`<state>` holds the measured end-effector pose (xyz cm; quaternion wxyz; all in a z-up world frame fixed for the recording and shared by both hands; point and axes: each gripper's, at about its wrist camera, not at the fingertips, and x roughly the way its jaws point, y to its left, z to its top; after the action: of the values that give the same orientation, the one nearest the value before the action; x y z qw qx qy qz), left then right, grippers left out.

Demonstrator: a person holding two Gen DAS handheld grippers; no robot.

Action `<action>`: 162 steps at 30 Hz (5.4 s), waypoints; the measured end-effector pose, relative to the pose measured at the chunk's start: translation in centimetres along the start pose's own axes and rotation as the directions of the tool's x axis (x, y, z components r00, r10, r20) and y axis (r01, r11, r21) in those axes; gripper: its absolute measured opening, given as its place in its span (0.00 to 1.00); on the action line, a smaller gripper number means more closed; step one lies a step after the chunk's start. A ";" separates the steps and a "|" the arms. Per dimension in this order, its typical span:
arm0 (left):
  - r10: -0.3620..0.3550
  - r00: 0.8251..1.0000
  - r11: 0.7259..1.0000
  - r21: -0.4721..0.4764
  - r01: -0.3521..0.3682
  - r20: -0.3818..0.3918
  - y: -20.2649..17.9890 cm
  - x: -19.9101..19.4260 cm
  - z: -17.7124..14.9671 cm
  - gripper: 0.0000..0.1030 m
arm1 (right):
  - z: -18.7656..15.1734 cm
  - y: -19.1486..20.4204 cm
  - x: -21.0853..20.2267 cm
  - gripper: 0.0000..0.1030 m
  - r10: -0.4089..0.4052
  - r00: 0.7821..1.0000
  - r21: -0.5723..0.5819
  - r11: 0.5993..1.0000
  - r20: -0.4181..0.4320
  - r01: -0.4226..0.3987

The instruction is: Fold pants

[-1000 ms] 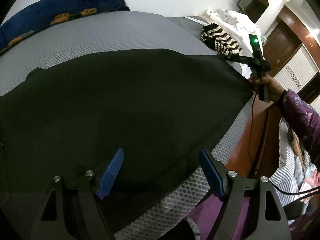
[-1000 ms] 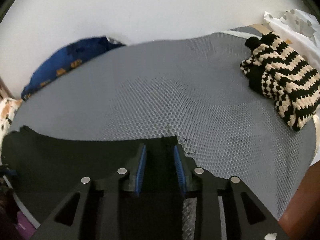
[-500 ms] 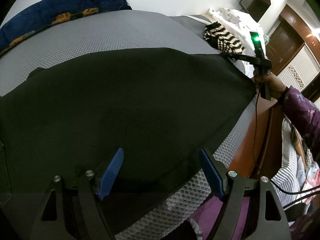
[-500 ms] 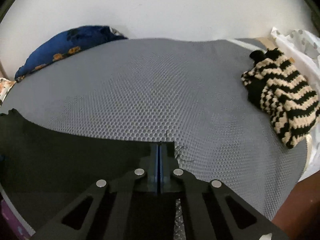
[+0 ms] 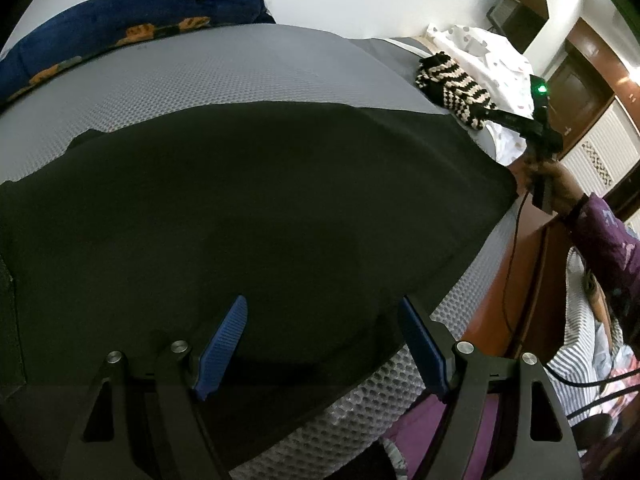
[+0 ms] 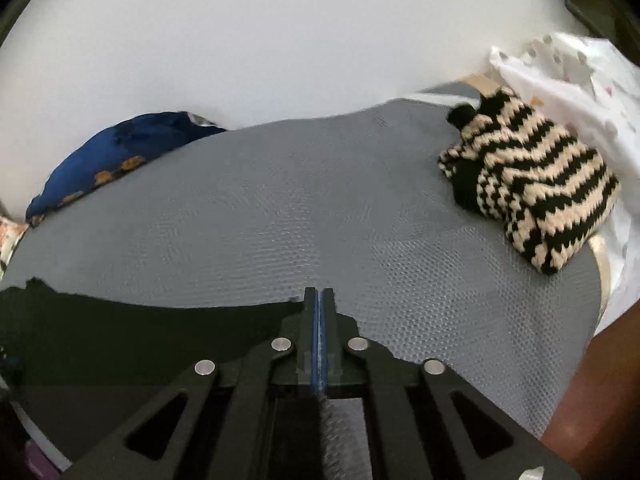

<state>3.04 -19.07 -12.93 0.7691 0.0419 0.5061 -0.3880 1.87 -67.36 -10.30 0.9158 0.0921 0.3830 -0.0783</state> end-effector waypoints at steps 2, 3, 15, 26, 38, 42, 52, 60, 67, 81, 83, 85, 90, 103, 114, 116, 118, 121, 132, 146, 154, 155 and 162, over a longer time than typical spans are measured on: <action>-0.001 1.000 1.000 0.007 0.001 -0.005 -0.1 0.2 0.0 0.77 | -0.2 1.6 -0.9 0.07 0.076 0.997 -0.022 0.997 0.014 -0.076; 0.001 1.000 1.000 0.019 -0.001 -0.007 -0.2 0.2 -0.1 0.78 | -0.4 2.6 -1.1 0.09 0.087 0.996 -0.043 0.995 0.016 -0.086; -0.109 0.990 0.992 -0.046 0.114 0.085 0.3 -4.7 -2.6 0.78 | -7.8 11.9 -7.9 0.30 0.455 0.882 0.162 0.868 0.119 -0.470; -0.095 0.986 0.978 -0.174 0.119 0.140 2.0 -5.6 -4.8 0.77 | -14.2 24.4 -3.4 0.27 0.579 0.812 0.256 0.798 -0.075 -0.546; -0.222 0.964 0.900 -0.349 0.260 0.146 4.8 -4.9 -6.2 0.77 | -16.4 23.1 -0.8 0.26 0.531 0.841 0.549 0.736 -0.105 -0.396; -0.246 0.955 0.874 -0.388 0.292 0.166 5.2 -4.8 -6.7 0.77 | -17.5 22.9 0.2 0.29 0.570 0.821 0.713 0.586 -0.025 -0.385; -0.272 0.925 0.769 -0.518 0.374 0.264 7.4 -5.2 -8.4 0.77 | -18.5 23.2 0.4 0.34 0.559 0.824 0.821 0.427 0.090 -0.379; -0.233 0.898 0.602 -0.670 0.435 0.374 11.0 -5.6 -9.4 0.77 | -19.3 22.8 0.2 0.33 0.539 0.835 0.874 0.351 0.106 -0.337; -0.229 0.891 0.585 -0.676 0.449 0.393 11.5 -5.8 -10.0 0.77 | -18.1 23.3 1.1 0.35 0.536 0.831 0.880 0.313 0.147 -0.357; -0.070 0.872 0.440 -0.769 0.463 0.485 17.1 -10.2 -14.7 0.77 | -18.2 22.7 1.0 0.05 0.622 0.772 0.856 0.320 0.134 -0.406; -0.054 0.871 0.434 -0.773 0.462 0.489 17.5 -10.6 -15.1 0.77 | -18.1 22.7 0.9 0.05 0.631 0.765 0.858 0.313 0.133 -0.408; -0.048 0.869 0.418 -0.780 0.465 0.493 18.1 -10.5 -15.1 0.77 | -18.3 22.6 0.8 0.05 0.639 0.757 0.864 0.296 0.137 -0.407; -0.032 0.869 0.422 -0.782 0.459 0.493 18.5 -10.6 -14.7 0.77 | -18.3 22.5 0.6 0.05 0.654 0.743 0.876 0.266 0.143 -0.403; 0.102 0.896 0.532 -0.785 0.318 0.432 18.0 -11.4 -14.9 0.29 | -19.7 22.4 0.6 0.05 0.645 0.763 0.864 0.359 0.043 -0.352; 0.137 0.901 0.552 -0.787 0.277 0.413 18.4 -12.5 -16.0 0.26 | -19.0 22.8 0.6 0.05 0.620 0.785 0.828 0.439 0.002 -0.349; 0.141 0.900 0.551 -0.788 0.275 0.413 18.5 -12.7 -16.0 0.25 | -19.0 22.8 0.7 0.05 0.618 0.786 0.827 0.442 0.001 -0.348; 0.143 0.898 0.556 -0.785 0.274 0.415 18.6 -13.2 -16.4 0.25 | -18.9 22.9 0.7 0.05 0.616 0.788 0.824 0.446 0.000 -0.349; 0.139 0.897 0.559 -0.781 0.280 0.420 18.7 -13.6 -17.0 0.25 | -18.8 22.8 0.7 0.04 0.608 0.794 0.810 0.476 -0.021 -0.343; 0.102 0.874 0.518 -0.775 0.362 0.476 20.6 -15.5 -18.1 0.46 | -18.8 25.0 -0.7 0.36 0.643 0.765 0.818 0.455 -0.029 -0.352; 0.132 0.863 0.539 -0.766 0.351 0.488 22.9 -16.7 -17.8 0.50 | -15.5 44.6 4.0 0.38 0.921 0.338 0.719 0.366 -0.192 -0.591; 0.127 0.865 0.497 -0.786 0.367 0.485 23.6 -16.8 -18.9 0.35 | -18.0 48.0 6.0 0.43 0.929 0.308 0.799 0.342 -0.208 -0.494; 0.126 0.863 0.493 -0.786 0.373 0.489 23.6 -16.8 -18.9 0.35 | -18.1 48.0 6.2 0.43 0.928 0.313 0.804 0.341 -0.204 -0.486; 0.116 0.855 0.482 -0.781 0.396 0.505 23.8 -17.5 -19.3 0.35 | -18.8 49.3 6.7 0.49 0.925 0.323 0.843 0.330 -0.199 -0.425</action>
<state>0.56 16.00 -15.86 0.7495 -0.4936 0.4180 -0.1414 4.20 -15.70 -22.71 0.5390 0.5934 0.5373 0.2622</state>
